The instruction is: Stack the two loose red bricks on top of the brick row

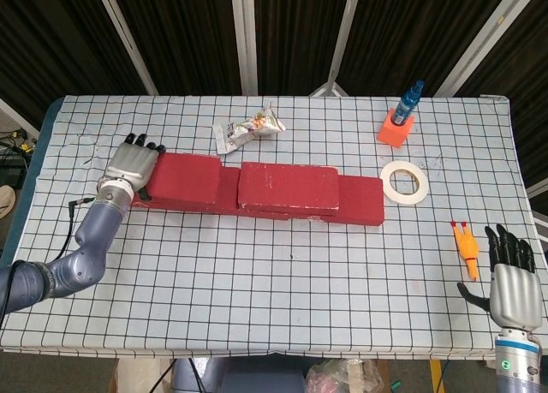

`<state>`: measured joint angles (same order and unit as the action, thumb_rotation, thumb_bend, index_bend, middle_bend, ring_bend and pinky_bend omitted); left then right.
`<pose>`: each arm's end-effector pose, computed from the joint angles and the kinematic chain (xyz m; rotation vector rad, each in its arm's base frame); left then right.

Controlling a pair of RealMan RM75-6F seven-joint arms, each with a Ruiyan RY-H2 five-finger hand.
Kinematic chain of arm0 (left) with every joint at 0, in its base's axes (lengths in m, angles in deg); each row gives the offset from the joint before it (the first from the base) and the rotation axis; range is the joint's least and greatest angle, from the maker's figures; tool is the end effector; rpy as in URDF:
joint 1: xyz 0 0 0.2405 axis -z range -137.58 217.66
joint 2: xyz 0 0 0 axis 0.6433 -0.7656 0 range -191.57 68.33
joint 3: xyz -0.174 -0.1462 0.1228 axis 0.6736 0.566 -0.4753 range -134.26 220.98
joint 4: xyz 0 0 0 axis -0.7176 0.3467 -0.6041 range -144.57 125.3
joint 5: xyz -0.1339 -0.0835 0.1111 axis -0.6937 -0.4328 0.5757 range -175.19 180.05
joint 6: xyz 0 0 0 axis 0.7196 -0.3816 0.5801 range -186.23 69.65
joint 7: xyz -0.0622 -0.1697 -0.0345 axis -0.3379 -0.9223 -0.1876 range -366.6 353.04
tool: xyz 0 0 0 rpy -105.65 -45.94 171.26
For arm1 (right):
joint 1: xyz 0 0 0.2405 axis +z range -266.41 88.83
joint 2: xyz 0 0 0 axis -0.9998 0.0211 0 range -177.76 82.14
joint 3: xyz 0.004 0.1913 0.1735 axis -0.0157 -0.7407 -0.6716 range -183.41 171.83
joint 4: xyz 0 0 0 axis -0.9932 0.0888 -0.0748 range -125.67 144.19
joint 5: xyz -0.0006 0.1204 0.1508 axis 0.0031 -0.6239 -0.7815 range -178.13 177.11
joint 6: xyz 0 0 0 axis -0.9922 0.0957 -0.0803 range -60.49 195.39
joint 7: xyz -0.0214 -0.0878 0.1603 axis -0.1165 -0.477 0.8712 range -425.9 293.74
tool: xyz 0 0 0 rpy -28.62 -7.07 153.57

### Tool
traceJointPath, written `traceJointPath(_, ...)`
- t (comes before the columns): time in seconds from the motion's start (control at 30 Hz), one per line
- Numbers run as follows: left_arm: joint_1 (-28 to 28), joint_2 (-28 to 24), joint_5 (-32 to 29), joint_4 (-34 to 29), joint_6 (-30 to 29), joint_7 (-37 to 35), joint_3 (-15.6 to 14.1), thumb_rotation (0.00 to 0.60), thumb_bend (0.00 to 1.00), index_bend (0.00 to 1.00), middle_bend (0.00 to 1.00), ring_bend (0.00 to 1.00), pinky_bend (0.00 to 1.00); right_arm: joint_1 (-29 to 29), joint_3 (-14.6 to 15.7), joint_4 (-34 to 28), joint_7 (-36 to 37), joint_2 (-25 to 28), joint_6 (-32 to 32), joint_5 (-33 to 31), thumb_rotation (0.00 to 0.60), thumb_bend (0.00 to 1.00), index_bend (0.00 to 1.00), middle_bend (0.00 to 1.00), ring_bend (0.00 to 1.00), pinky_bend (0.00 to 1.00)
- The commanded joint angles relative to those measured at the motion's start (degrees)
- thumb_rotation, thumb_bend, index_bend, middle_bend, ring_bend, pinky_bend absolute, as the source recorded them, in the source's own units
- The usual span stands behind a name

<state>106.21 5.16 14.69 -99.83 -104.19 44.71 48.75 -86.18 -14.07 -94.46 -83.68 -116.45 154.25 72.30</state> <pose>-0.1408 0.4628 0.1012 -1.7675 -0.8054 -0.3280 -0.3017 -0.2179 0.1659 1.1611 -0.9599 0.7831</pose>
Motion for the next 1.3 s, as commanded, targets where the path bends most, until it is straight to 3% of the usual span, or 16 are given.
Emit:
traceJointPath(0.03,0.50,1.80,0.86,2.20,0.98,-1.24,-1.08,0.600,0.00,0.29,0.23,0.00,0.05,0.06,0.00,-0.01,0.10,0.04,-0.15,-0.12,0.600,0.18,0.00,0.00,0.00,0.00)
traceJointPath(0.53,2.23,6.30,0.01,6.55,-0.63,-3.05,-2.94,0.600,0.00,0.29,0.23,0.00,0.05,-0.17,-0.10,-0.08,1.12,0.66,0.27,-0.38,0.600,0.18,0.00,0.00,0.00,0.00)
traceJointPath(0.93,3.92,8.30,-0.57,5.77,-2.96,-2.35,-2.85,0.600,0.00,0.29,0.23,0.00,0.05,0.03,-0.19,0.01,1.92,0.78,0.08,-0.26,0.600,0.18,0.00,0.00,0.00,0.00)
traceJointPath(1.3,4.86,9.70,-4.84,5.99,-5.48,-0.44,-2.63,0.600,0.00,0.28,0.22,0.00,0.05,0.14,-0.23,0.05,2.57,1.05,-0.24,-0.53,0.600,0.18,0.00,0.00,0.00,0.00)
